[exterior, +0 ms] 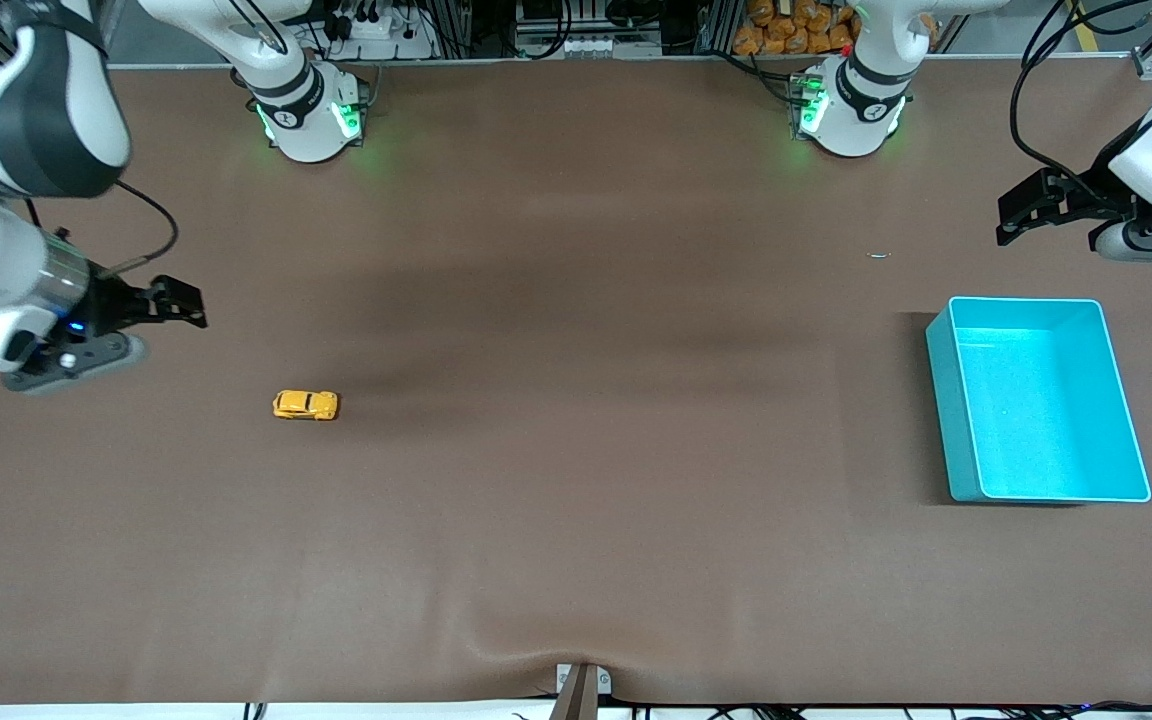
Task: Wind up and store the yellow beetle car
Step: 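Reach the right gripper down toward the yellow toy car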
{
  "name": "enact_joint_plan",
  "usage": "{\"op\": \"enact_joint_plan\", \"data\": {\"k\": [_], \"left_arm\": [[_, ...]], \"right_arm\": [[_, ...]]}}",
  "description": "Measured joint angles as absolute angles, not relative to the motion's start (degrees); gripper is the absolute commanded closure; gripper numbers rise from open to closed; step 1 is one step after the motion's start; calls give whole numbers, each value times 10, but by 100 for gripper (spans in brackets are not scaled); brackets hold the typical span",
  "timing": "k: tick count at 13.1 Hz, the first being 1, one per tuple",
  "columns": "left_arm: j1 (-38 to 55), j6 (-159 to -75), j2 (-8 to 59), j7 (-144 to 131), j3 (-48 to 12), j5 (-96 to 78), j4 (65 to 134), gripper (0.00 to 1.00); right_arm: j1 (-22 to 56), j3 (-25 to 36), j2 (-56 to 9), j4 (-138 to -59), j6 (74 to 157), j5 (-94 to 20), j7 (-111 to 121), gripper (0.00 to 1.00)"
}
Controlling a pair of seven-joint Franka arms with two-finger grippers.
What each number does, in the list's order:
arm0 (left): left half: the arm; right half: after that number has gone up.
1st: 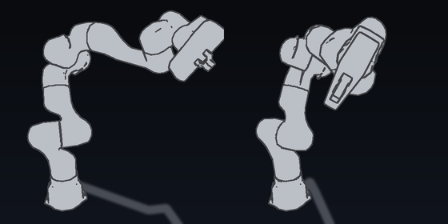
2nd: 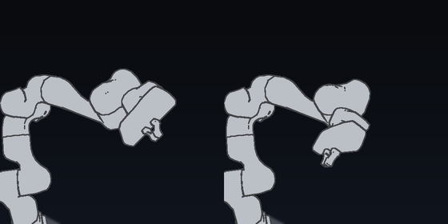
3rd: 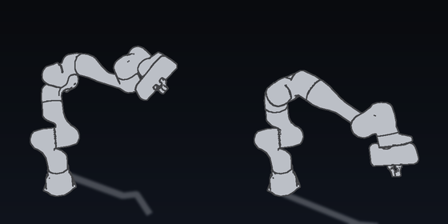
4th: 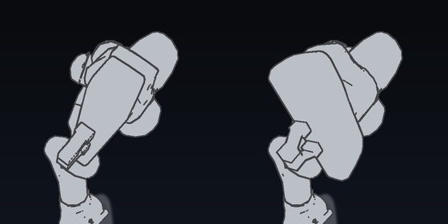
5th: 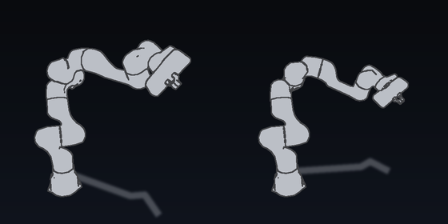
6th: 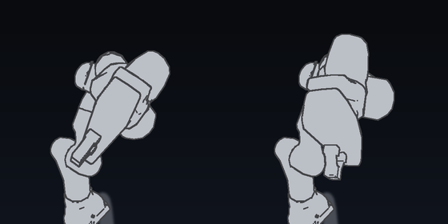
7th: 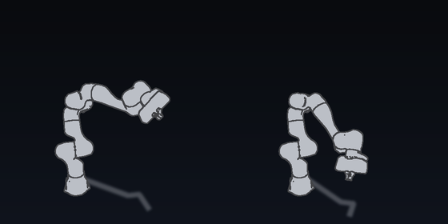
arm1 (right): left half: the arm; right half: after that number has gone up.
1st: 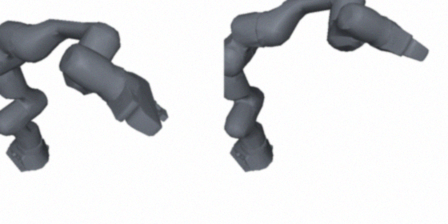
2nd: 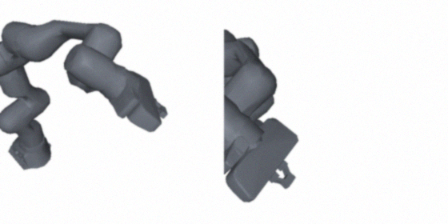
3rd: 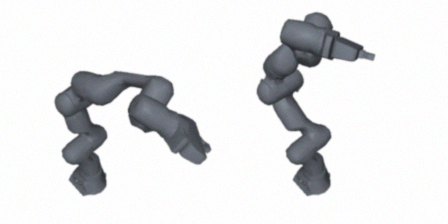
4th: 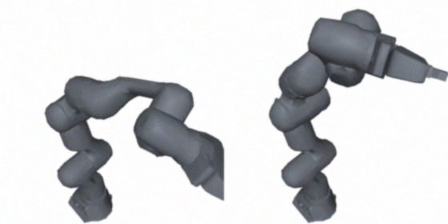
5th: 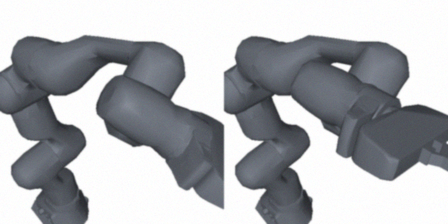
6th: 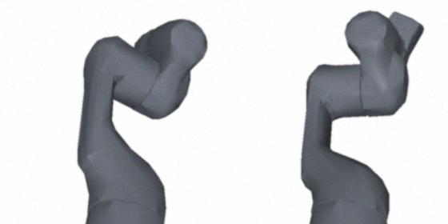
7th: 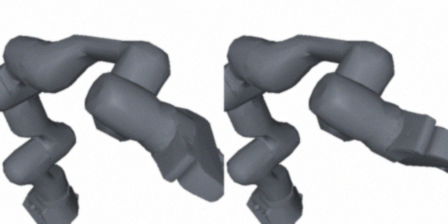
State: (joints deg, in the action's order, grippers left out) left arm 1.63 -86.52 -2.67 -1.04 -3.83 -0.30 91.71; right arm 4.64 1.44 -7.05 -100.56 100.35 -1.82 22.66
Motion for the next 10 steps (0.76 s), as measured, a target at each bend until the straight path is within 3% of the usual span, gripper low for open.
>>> {"op": "enact_joint_plan", "data": {"k": [10], "left_arm": [[17, -865, -28, -10, -41, -3, 917, 0]], "right_arm": [[58, 15, -133, -1141, 1221, 15, 574, 0]]}}
